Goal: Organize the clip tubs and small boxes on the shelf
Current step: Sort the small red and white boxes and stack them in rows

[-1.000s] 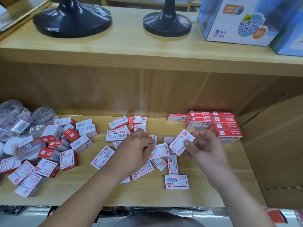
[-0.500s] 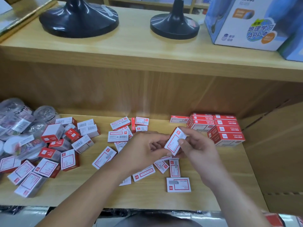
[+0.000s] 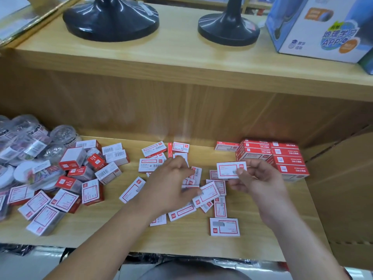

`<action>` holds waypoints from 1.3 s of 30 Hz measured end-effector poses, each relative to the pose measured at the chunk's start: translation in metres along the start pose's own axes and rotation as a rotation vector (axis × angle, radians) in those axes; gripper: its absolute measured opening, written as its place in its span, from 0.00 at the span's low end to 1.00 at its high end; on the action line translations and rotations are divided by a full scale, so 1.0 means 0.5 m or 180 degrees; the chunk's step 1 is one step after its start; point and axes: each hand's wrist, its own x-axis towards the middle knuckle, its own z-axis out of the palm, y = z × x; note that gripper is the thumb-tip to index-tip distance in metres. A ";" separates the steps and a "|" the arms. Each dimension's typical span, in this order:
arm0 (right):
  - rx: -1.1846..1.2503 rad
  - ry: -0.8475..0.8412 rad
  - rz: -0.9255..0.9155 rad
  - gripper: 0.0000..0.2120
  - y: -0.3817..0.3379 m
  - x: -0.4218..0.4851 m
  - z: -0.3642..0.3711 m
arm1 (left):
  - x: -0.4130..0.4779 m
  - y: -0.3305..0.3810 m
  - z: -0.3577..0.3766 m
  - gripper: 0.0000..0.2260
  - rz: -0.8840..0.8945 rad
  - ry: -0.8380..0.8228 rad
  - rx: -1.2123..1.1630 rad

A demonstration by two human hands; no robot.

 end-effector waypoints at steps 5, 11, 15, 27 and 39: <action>0.0188 0.0030 0.0164 0.07 0.008 -0.006 0.004 | 0.001 0.016 0.015 0.26 0.0207 0.0031 0.0221; 0.0258 0.0039 0.0292 0.06 0.008 -0.011 -0.001 | 0.009 0.049 0.038 0.19 0.0638 -0.0377 0.0380; 0.0255 0.0067 0.0357 0.05 0.009 -0.016 -0.012 | 0.003 0.053 0.039 0.19 0.0801 -0.0407 0.0367; -0.0048 0.0050 0.0292 0.06 0.046 -0.048 -0.033 | -0.020 0.043 0.068 0.18 0.0847 -0.0425 0.0187; 0.0034 0.0058 0.0277 0.06 0.055 -0.075 -0.047 | -0.036 0.061 0.055 0.20 0.0695 0.0374 0.0162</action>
